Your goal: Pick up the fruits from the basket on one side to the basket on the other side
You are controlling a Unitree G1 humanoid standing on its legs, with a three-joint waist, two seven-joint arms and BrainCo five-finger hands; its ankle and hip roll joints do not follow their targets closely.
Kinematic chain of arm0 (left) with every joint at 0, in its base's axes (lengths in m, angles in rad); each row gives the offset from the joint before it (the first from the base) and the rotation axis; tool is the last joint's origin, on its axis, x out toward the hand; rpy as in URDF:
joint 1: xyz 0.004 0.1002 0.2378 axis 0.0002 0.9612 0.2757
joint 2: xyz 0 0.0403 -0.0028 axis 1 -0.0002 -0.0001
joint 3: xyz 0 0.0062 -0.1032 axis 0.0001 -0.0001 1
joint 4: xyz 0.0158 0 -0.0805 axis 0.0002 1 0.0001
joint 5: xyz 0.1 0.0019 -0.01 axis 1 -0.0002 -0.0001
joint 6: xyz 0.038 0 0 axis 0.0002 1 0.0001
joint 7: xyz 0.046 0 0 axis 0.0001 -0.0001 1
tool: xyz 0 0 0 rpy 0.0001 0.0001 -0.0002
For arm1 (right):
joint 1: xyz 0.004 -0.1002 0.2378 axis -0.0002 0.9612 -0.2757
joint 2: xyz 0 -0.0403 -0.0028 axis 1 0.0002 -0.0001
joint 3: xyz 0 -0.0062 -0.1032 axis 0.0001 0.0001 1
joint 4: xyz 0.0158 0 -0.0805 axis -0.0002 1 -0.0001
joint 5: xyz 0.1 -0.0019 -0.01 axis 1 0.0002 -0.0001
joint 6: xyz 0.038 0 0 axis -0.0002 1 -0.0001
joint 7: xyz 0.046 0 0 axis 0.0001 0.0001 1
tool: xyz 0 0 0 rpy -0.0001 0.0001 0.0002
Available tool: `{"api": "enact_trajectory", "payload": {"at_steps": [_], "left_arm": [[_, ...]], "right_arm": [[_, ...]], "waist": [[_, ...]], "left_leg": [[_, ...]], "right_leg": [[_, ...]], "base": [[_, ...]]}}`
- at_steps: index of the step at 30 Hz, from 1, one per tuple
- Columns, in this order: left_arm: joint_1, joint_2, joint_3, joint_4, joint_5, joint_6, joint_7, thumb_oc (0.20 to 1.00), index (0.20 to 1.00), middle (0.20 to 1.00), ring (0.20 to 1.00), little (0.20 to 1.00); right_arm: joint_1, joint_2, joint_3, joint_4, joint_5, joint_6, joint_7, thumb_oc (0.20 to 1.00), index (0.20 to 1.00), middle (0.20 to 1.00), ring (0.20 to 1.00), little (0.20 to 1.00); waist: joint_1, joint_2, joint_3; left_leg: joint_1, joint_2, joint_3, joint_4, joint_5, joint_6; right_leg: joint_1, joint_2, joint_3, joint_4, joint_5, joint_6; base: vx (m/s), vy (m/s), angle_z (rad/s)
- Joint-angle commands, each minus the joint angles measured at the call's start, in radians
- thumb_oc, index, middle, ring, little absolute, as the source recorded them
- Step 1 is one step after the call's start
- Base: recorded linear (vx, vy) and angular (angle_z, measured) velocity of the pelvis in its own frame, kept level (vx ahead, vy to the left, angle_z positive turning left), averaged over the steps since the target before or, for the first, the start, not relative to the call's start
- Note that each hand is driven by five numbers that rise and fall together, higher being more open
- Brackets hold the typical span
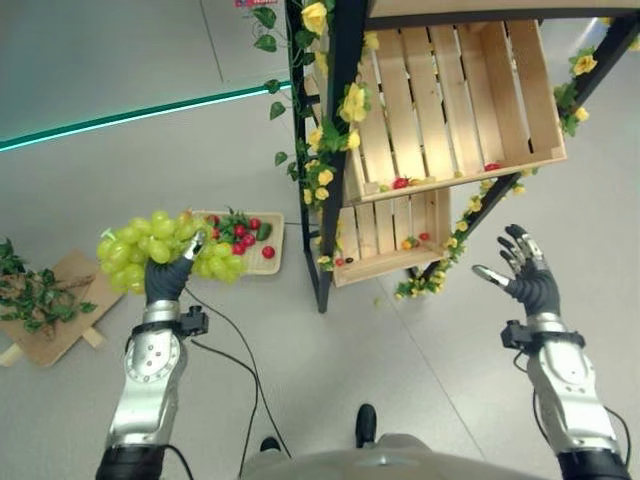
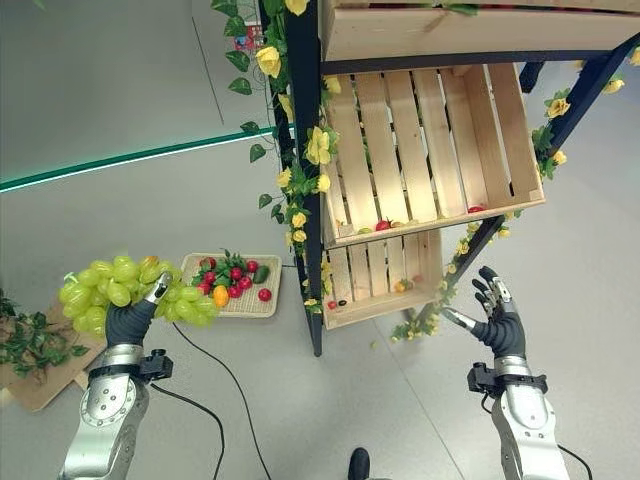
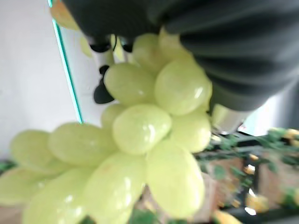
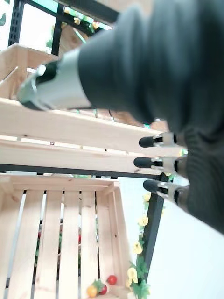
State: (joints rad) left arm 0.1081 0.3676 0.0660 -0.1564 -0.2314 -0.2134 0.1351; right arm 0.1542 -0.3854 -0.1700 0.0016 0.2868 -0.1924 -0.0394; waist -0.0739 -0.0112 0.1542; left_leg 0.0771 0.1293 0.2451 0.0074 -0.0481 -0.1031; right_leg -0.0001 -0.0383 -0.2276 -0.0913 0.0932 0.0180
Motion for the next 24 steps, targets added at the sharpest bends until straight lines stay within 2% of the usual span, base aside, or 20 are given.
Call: {"api": "enact_trajectory", "payload": {"at_steps": [1,2,4,5,7,8,9,10,11,12,13,14,15,16,19,24], "left_arm": [[-0.090,0.079,-0.019,-0.073,-0.026,-0.078,-0.032,0.200,0.200,0.200,0.200,0.200],[-0.142,0.084,-0.059,-0.089,-0.033,-0.078,-0.040,0.200,0.200,0.200,0.200,0.200],[-0.168,0.087,-0.081,-0.089,-0.035,-0.076,-0.044,0.200,0.200,0.200,0.200,0.200],[-0.228,0.088,-0.135,-0.081,-0.030,-0.068,-0.054,0.200,0.200,0.200,0.200,0.200],[-0.253,0.087,-0.162,-0.074,-0.030,-0.065,-0.059,0.200,0.200,0.200,0.200,0.200],[-0.317,0.073,-0.229,-0.057,-0.042,-0.057,-0.071,0.200,0.200,0.200,0.200,0.200],[-0.320,0.073,-0.230,-0.055,-0.042,-0.058,-0.071,0.200,0.200,0.200,0.200,0.200],[-0.371,0.064,-0.279,-0.033,-0.035,-0.048,-0.074,0.200,0.200,0.200,0.200,0.200],[-0.401,0.058,-0.307,-0.017,-0.033,-0.044,-0.075,0.200,0.200,0.200,0.200,0.200],[-0.404,0.058,-0.308,-0.014,-0.032,-0.045,-0.075,0.200,0.200,0.200,0.200,0.200],[-0.432,0.054,-0.330,-0.002,-0.028,-0.039,-0.073,0.200,0.200,0.200,0.200,0.200],[-0.464,0.048,-0.359,0.020,-0.025,-0.032,-0.071,0.200,0.200,0.200,0.200,0.200],[-0.466,0.048,-0.360,0.022,-0.025,-0.033,-0.070,0.200,0.200,0.200,0.200,0.200],[-0.507,0.036,-0.396,0.059,-0.017,-0.021,-0.075,0.200,0.200,0.200,0.200,0.200],[-0.562,0.017,-0.434,0.122,-0.002,-0.014,-0.065,0.200,0.200,0.200,0.200,0.200],[-0.605,-0.009,-0.467,0.196,0.018,0.002,-0.053,0.200,0.200,0.200,0.200,0.200]], "right_arm": [[-0.031,-0.028,-0.040,-0.044,0.025,-0.076,-0.019,1.000,1.000,1.000,1.000,1.000],[-0.043,-0.031,-0.022,-0.040,0.032,-0.078,-0.017,1.000,1.000,1.000,1.000,1.000],[-0.047,-0.031,-0.014,-0.040,0.034,-0.079,-0.013,1.000,1.000,1.000,1.000,1.000],[-0.054,-0.037,0.004,-0.037,0.034,-0.078,-0.007,1.000,1.000,1.000,1.000,1.000],[-0.057,-0.039,0.012,-0.034,0.035,-0.076,-0.005,1.000,1.000,1.000,1.000,1.000],[-0.071,-0.048,0.028,-0.023,0.036,-0.074,-0.010,1.000,1.000,1.000,1.000,1.000],[-0.072,-0.048,0.027,-0.023,0.036,-0.074,-0.010,1.000,1.000,1.000,1.000,1.000],[-0.085,-0.056,0.043,-0.005,0.037,-0.072,-0.016,1.000,1.000,1.000,1.000,1.000],[-0.093,-0.062,0.050,0.005,0.034,-0.070,-0.023,1.000,1.000,1.000,1.000,1.000],[-0.095,-0.061,0.049,0.006,0.033,-0.070,-0.023,1.000,1.000,1.000,1.000,1.000],[-0.102,-0.065,0.061,0.019,0.029,-0.068,-0.031,1.000,1.000,1.000,1.000,1.000],[-0.114,-0.068,0.075,0.047,0.030,-0.067,-0.040,1.000,1.000,1.000,1.000,1.000],[-0.115,-0.068,0.074,0.049,0.031,-0.067,-0.040,1.000,1.000,1.000,1.000,1.000],[-0.096,-0.070,0.073,0.050,0.026,-0.057,-0.034,1.000,1.000,1.000,1.000,1.000],[-0.091,-0.068,0.068,0.056,0.021,-0.052,-0.040,1.000,1.000,1.000,1.000,1.000],[-0.106,-0.068,0.094,0.082,0.005,-0.038,-0.042,1.000,1.000,1.000,1.000,1.000]], "waist": [[-0.043,-0.034,-0.050],[-0.061,-0.032,-0.052],[-0.070,-0.031,-0.054],[-0.088,-0.030,-0.056],[-0.094,-0.030,-0.057],[-0.112,-0.026,-0.056],[-0.110,-0.025,-0.055],[-0.120,-0.024,-0.054],[-0.116,-0.025,-0.051],[-0.116,-0.025,-0.051],[-0.109,-0.027,-0.047],[-0.098,-0.031,-0.046],[-0.099,-0.031,-0.047],[-0.123,-0.027,-0.057],[-0.140,-0.018,-0.076],[-0.147,-0.014,-0.088]], "left_leg": [[-0.065,0.008,0.012,0.031,0.056,0.002],[-0.057,0.016,0.012,0.026,0.058,-0.001],[-0.055,0.023,0.016,0.024,0.061,-0.002],[-0.052,0.033,0.025,0.026,0.063,-0.006],[-0.049,0.035,0.029,0.026,0.063,-0.006],[-0.035,0.041,0.038,0.023,0.059,-0.009],[-0.037,0.041,0.040,0.022,0.064,-0.008],[-0.031,0.039,0.034,0.027,0.054,-0.008],[-0.035,0.030,0.006,0.039,0.047,-0.007],[-0.039,0.031,0.006,0.039,0.051,-0.006],[-0.045,0.009,-0.056,0.054,0.030,-0.001],[-0.070,-0.044,-0.164,0.071,-0.002,0.017],[-0.073,-0.045,-0.165,0.075,-0.005,0.018],[-0.073,-0.046,-0.142,0.063,-0.007,0.025],[-0.054,-0.048,-0.123,0.047,-0.009,0.028],[-0.017,-0.055,-0.086,0.041,-0.030,0.038]], "right_leg": [[0.077,-0.024,0.025,0.073,-0.177,0.087],[0.076,-0.014,0.042,0.073,-0.181,0.081],[0.072,-0.008,0.053,0.073,-0.180,0.077],[0.069,0.001,0.067,0.070,-0.180,0.071],[0.070,0.006,0.072,0.066,-0.179,0.069],[0.081,0.014,0.089,0.054,-0.181,0.068],[0.078,0.014,0.090,0.053,-0.177,0.066],[0.079,0.019,0.108,0.049,-0.176,0.066],[0.076,0.019,0.120,0.051,-0.175,0.064],[0.072,0.019,0.120,0.051,-0.171,0.063],[0.070,0.019,0.137,0.057,-0.175,0.061],[0.056,0.024,0.168,0.066,-0.172,0.055],[0.055,0.023,0.167,0.067,-0.174,0.056],[0.055,0.022,0.174,0.067,-0.171,0.058],[0.061,0.020,0.177,0.065,-0.172,0.064],[0.071,0.014,0.210,0.056,-0.164,0.073]], "base": [[0.01,-0.123,0.00],[0.00,-0.062,-0.01],[0.00,-0.096,-0.07],[0.00,-0.094,-0.14],[0.01,-0.067,-0.26],[0.01,-0.056,-0.35],[0.03,-0.052,-0.34],[0.01,-0.033,-0.27],[0.01,-0.032,-0.32],[0.00,-0.023,-0.39],[0.00,-0.045,-0.57],[0.01,-0.040,-0.54],[0.04,-0.005,-0.58],[0.04,0.028,-0.36],[0.08,0.048,-0.10],[0.06,0.065,-0.22]]}}
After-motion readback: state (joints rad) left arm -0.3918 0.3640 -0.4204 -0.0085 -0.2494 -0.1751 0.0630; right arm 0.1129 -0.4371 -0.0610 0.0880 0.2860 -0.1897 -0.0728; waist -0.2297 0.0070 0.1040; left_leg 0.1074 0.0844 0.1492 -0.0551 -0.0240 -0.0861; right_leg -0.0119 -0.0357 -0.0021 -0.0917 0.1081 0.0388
